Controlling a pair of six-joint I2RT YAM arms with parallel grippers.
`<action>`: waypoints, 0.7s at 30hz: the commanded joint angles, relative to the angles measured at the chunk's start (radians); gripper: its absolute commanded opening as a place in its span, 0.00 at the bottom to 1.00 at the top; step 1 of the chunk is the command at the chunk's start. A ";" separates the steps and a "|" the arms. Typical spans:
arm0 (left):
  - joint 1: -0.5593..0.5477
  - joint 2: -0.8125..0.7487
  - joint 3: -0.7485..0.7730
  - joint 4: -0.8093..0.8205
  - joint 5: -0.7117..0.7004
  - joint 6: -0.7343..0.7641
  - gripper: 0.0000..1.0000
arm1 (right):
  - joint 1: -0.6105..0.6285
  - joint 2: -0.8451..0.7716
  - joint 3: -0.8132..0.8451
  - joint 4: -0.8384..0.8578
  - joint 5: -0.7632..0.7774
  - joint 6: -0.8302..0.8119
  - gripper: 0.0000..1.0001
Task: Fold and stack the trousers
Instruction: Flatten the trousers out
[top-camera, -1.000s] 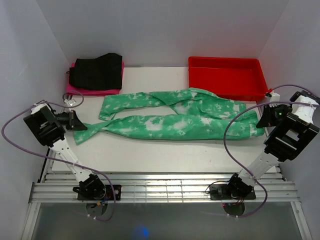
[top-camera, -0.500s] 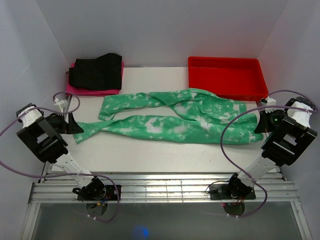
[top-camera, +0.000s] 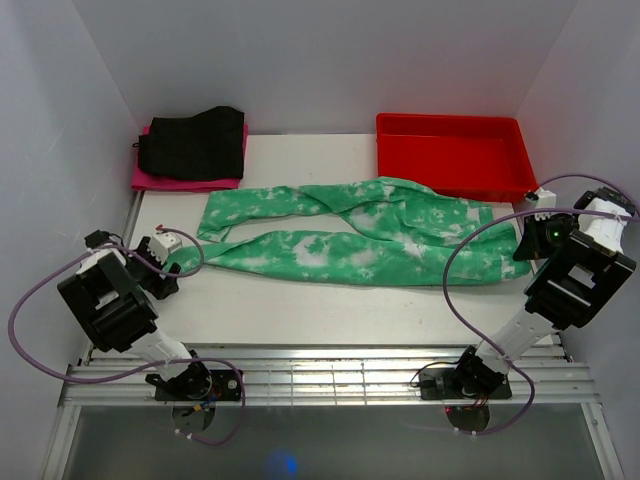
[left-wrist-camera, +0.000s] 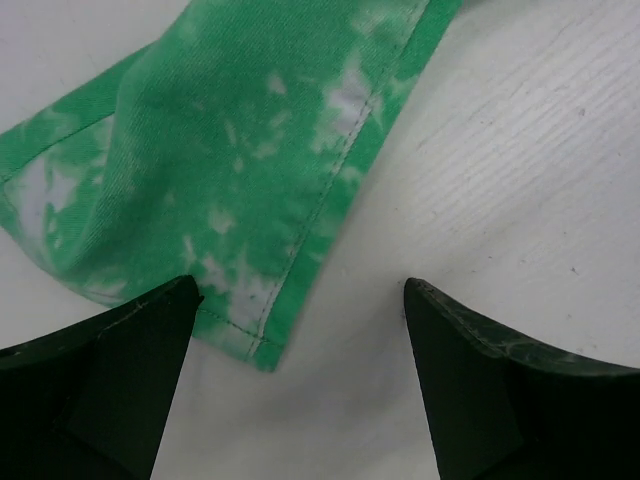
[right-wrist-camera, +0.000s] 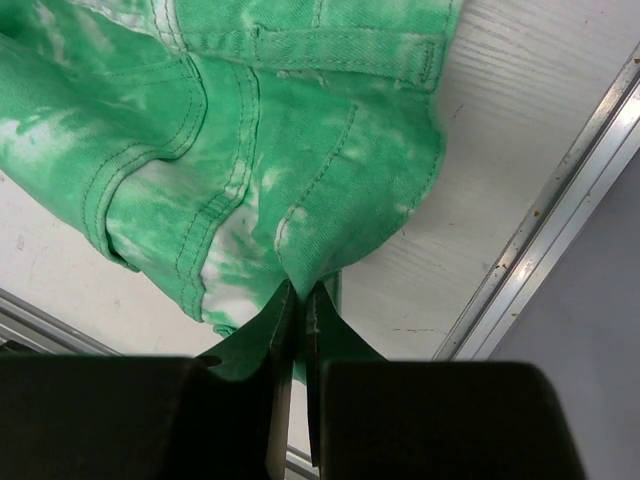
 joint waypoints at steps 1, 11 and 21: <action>-0.024 -0.011 -0.044 0.238 -0.035 0.051 0.95 | -0.003 0.005 0.012 0.001 -0.001 -0.041 0.08; -0.026 -0.078 -0.034 0.024 -0.023 0.162 0.00 | -0.003 -0.019 0.046 -0.030 -0.021 -0.044 0.08; 0.054 -0.231 0.278 -0.672 0.163 0.218 0.00 | -0.023 -0.144 -0.017 -0.057 0.029 -0.162 0.08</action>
